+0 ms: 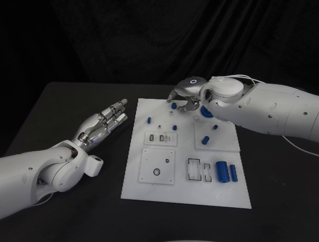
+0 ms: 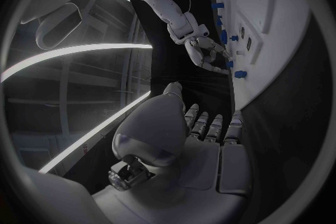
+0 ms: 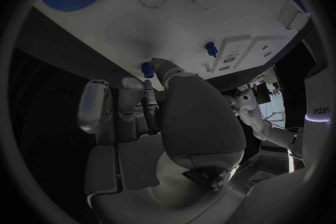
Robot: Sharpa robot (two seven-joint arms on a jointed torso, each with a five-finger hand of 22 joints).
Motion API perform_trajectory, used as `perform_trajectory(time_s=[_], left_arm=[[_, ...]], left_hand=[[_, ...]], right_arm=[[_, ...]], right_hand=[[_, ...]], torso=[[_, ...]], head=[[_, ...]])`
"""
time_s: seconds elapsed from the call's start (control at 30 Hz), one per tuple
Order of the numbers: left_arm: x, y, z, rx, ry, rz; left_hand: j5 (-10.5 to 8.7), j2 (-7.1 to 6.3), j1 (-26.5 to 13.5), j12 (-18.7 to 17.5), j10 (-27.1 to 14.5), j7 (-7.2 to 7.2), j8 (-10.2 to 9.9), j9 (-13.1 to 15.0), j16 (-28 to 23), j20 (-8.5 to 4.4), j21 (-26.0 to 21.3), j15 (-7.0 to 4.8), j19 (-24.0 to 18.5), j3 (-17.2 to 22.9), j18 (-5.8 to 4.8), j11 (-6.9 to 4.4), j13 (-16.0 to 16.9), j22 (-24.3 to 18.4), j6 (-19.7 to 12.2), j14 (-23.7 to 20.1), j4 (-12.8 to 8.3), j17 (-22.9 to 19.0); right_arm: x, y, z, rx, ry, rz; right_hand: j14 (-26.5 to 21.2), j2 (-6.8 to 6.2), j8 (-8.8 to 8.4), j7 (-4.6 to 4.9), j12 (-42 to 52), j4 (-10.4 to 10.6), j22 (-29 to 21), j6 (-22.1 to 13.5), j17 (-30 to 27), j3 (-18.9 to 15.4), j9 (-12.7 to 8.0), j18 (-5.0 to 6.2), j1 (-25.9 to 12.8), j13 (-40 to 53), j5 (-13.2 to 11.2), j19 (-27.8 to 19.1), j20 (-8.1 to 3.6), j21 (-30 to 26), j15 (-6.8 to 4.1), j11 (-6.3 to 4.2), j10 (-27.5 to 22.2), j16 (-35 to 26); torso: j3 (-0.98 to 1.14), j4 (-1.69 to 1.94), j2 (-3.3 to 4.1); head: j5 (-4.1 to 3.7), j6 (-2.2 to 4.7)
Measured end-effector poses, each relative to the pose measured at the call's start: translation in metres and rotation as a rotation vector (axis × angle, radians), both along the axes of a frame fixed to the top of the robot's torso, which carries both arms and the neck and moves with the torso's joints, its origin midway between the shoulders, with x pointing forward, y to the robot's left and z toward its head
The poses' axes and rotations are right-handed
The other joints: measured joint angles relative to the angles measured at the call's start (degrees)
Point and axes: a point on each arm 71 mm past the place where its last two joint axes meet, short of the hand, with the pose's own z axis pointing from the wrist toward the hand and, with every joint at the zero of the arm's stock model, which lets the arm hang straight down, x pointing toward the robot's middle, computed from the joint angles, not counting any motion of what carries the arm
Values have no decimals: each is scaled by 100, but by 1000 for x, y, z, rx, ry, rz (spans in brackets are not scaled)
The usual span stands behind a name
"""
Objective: Assemble the parts on the task board
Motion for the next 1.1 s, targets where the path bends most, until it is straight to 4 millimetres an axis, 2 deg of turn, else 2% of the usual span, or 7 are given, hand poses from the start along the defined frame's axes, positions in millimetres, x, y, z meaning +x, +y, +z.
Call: perform_trajectory(time_s=[0.13,0.33,0.73,0.87,0.93,1.0,1.1], left_arm=[[0,1,0,1,0,2],[-1,5,0,3,0,8],[-1,8,0,5,1,13],[-1,7,0,4,1,11],[0,7,0,5,1,10],[0,7,0,4,1,9],[0,6,0,4,1,7]], left_hand=[[0,0,0,0,0,0,0,0,0,0,0,0,0,0,1,0,0,0,0,0,0,0],[0,0,-1,0,0,0,0,-1,0,0,0,0,0,0,0,0,-1,0,0,0,0,0],[22,0,-1,0,0,0,0,-1,0,0,0,0,0,0,0,0,-1,0,0,0,0,0],[27,2,1,0,0,0,0,-1,0,0,0,0,0,0,0,0,-1,0,0,0,-1,0],[49,22,22,0,0,0,0,-1,0,0,0,0,0,16,0,0,-1,0,0,0,-16,0],[49,7,36,0,0,0,0,-2,0,0,0,0,0,16,0,0,-1,0,0,0,-16,0],[49,-1,44,0,0,0,0,-2,0,0,0,0,0,16,0,0,-1,0,0,0,-16,0]], right_arm=[[-3,-7,1,24,-13,1],[-12,-29,14,89,-64,7],[-33,-101,30,149,-116,-63],[-36,-120,27,143,-104,-97],[-38,-126,26,139,-96,-109],[-40,-132,23,133,-84,-124],[-41,-137,18,123,-64,-145]], right_hand=[[-48,24,0,-4,-28,2,-55,-186,-62,-61,-90,1,-24,-15,0,-58,-18,-83,-7,-15,-277,-50],[-69,58,0,99,38,-13,-51,-123,-72,-109,-142,0,11,68,0,-58,-18,-121,-28,-37,241,-49],[-118,106,48,413,872,33,-45,366,-212,50,-256,0,51,748,-1,-113,-73,-269,-77,-134,2158,-185],[-157,65,48,407,3590,69,-61,491,-251,-56,-386,0,49,3122,14,-156,-185,-415,-186,-286,1692,-268],[-14,-2,48,407,5519,172,106,491,265,-69,-437,1,-63,5050,14,-57,-233,-323,-206,-337,2125,101],[374,25,48,380,7229,312,297,562,1586,-148,-442,-3,-271,6693,14,220,-242,71,-238,-379,3241,1006],[520,41,48,384,8374,473,337,575,2480,-308,-437,-185,-541,7113,14,573,-275,627,-279,-418,4117,2025]], torso=[[2,-3,-1],[8,-5,-3],[18,-32,-14],[21,-51,-24],[21,-63,-28],[21,-73,-30],[23,-81,-32]], head=[[0,52],[28,64],[49,83],[79,60],[92,50],[100,43],[101,34]])
